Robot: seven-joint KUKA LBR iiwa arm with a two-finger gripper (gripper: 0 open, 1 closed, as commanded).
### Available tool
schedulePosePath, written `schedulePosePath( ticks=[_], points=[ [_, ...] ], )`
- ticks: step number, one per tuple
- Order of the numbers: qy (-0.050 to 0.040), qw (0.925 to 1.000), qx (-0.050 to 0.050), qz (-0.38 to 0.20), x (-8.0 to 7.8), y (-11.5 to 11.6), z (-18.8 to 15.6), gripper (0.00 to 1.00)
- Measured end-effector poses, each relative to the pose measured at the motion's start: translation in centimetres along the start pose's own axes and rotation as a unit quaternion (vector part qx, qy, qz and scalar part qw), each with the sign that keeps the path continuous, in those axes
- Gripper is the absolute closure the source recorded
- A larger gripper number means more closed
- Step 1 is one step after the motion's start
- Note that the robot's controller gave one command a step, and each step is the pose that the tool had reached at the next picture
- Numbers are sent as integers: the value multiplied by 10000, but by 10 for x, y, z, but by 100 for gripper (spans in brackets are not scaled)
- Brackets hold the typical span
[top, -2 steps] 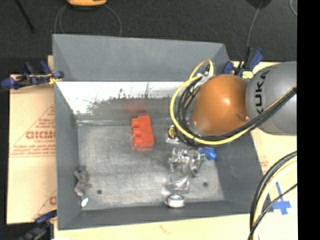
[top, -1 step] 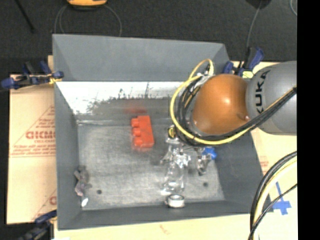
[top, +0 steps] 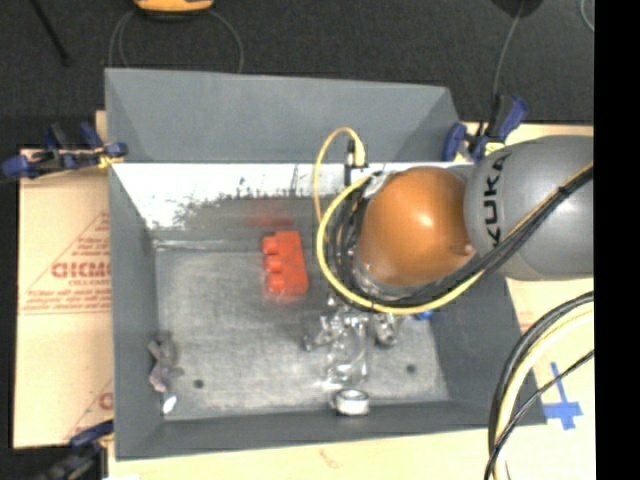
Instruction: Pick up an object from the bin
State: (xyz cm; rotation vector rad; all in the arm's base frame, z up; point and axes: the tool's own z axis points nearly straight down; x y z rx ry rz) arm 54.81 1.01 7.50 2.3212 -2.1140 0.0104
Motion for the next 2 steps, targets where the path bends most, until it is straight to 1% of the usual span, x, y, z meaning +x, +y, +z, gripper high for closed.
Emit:
schedulePosePath(
  ticks=[1, 2],
  points=[
    [-6, 10000, 30, -3, -1, -2, -3, 100],
    [-36, 9930, 16, -1183, -34, 7, -162, 100]
  ],
)
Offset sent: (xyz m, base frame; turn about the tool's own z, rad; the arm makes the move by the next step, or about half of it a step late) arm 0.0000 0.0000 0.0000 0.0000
